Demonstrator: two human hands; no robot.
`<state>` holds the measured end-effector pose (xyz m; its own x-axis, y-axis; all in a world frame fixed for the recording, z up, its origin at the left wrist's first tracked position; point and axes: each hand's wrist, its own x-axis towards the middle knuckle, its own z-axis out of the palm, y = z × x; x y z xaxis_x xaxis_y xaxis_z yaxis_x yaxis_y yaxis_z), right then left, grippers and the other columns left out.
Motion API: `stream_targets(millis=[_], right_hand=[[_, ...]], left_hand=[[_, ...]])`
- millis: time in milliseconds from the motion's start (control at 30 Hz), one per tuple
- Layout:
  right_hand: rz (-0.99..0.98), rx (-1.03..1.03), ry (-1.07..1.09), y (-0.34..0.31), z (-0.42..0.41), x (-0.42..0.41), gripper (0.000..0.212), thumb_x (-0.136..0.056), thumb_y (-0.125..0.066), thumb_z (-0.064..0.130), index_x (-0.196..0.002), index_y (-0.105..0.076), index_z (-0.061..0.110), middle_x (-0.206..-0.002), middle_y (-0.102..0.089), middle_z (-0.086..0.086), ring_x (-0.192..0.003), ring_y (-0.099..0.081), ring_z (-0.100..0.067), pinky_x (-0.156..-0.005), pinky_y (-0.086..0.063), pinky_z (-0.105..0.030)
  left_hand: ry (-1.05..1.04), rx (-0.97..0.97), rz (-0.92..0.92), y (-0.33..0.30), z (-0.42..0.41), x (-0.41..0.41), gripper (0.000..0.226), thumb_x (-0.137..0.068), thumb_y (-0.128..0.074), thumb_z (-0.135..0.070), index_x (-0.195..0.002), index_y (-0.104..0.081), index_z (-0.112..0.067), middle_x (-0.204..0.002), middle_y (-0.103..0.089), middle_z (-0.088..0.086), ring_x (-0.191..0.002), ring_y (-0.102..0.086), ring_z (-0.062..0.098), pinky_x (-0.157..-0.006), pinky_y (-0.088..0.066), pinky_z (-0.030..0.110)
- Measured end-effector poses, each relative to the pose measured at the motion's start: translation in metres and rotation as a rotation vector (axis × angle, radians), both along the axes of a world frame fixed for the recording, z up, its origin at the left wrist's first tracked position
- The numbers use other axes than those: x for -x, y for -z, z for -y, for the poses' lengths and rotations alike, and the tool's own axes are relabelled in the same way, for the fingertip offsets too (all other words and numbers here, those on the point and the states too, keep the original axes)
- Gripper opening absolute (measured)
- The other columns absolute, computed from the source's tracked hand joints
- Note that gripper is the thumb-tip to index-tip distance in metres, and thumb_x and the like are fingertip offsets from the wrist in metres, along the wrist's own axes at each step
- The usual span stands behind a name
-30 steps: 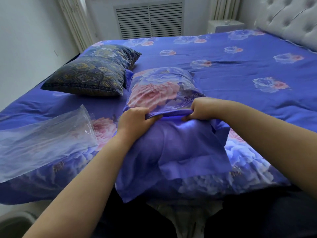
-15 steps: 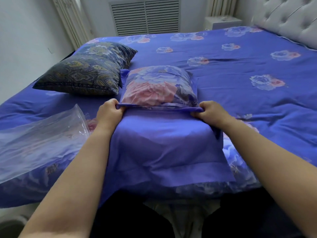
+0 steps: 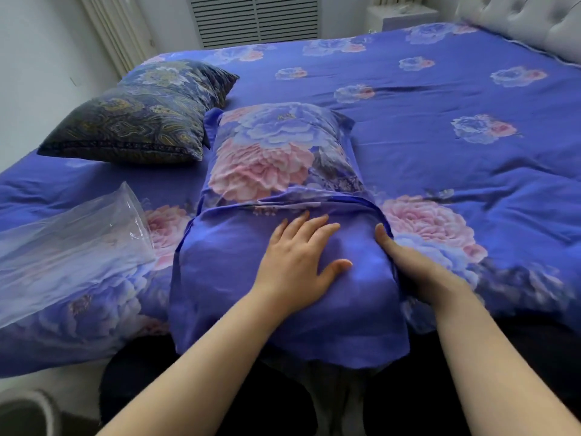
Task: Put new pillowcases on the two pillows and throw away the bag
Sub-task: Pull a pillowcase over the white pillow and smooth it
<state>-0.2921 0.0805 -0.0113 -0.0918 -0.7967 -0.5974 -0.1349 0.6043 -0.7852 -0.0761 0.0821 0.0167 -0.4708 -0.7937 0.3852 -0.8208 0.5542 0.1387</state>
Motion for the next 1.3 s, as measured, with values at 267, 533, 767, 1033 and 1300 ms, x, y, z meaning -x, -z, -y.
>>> stream_targets(millis=[267, 533, 767, 1033, 1300], right_hand=[[-0.613, 0.387, 0.141, -0.01, -0.025, 0.023, 0.032, -0.078, -0.072, 0.04, -0.087, -0.05, 0.019, -0.088, -0.06, -0.004, -0.08, -0.058, -0.024, -0.073, -0.048, -0.032], [-0.72, 0.279, -0.498, -0.029, -0.068, 0.009, 0.04, -0.069, -0.073, 0.054, -0.073, -0.052, 0.021, -0.071, -0.058, 0.009, -0.072, -0.056, -0.012, -0.072, -0.046, -0.034], [-0.759, 0.333, -0.517, -0.029, -0.076, 0.006, 0.038, -0.076, -0.073, 0.037, -0.06, -0.052, 0.01, -0.061, -0.053, -0.002, -0.066, -0.051, -0.021, -0.063, -0.041, -0.036], [-0.508, 0.575, -0.12, -0.025, -0.096, 0.0, 0.023, -0.08, -0.072, 0.027, -0.065, -0.06, 0.016, -0.056, -0.062, 0.004, -0.057, -0.056, -0.012, -0.064, -0.046, -0.035], [-0.249, 0.688, 0.195, 0.002, -0.09, -0.046, 0.011, -0.083, -0.071, 0.022, -0.076, -0.063, 0.027, -0.073, -0.069, 0.012, -0.07, -0.063, 0.0, -0.074, -0.051, -0.025]], left_hand=[[-0.09, -0.082, 0.109, 0.023, 0.006, 0.011, 0.061, -0.09, -0.021, -0.059, -0.137, -0.046, -0.029, -0.147, -0.042, -0.006, -0.14, -0.031, 0.022, -0.115, -0.015, 0.043], [-0.148, 0.084, -0.27, 0.027, -0.03, 0.021, 0.024, -0.088, -0.055, -0.037, -0.102, -0.066, -0.022, -0.112, -0.063, -0.006, -0.102, -0.057, 0.021, -0.089, -0.038, 0.031], [-0.024, 0.121, -0.435, 0.051, -0.07, 0.029, 0.022, -0.091, -0.053, -0.036, -0.101, -0.059, -0.017, -0.11, -0.061, 0.002, -0.097, -0.054, 0.024, -0.086, -0.044, 0.039], [0.081, -0.021, -0.204, 0.061, -0.067, 0.027, 0.044, -0.09, -0.046, -0.054, -0.103, -0.071, -0.02, -0.106, -0.07, -0.012, -0.087, -0.057, 0.016, -0.078, -0.044, 0.03], [-0.08, -0.38, -0.458, 0.032, -0.056, 0.02, 0.024, -0.085, -0.05, -0.034, -0.08, -0.068, -0.018, -0.074, -0.068, -0.002, -0.073, -0.062, 0.016, -0.065, -0.047, 0.032]])
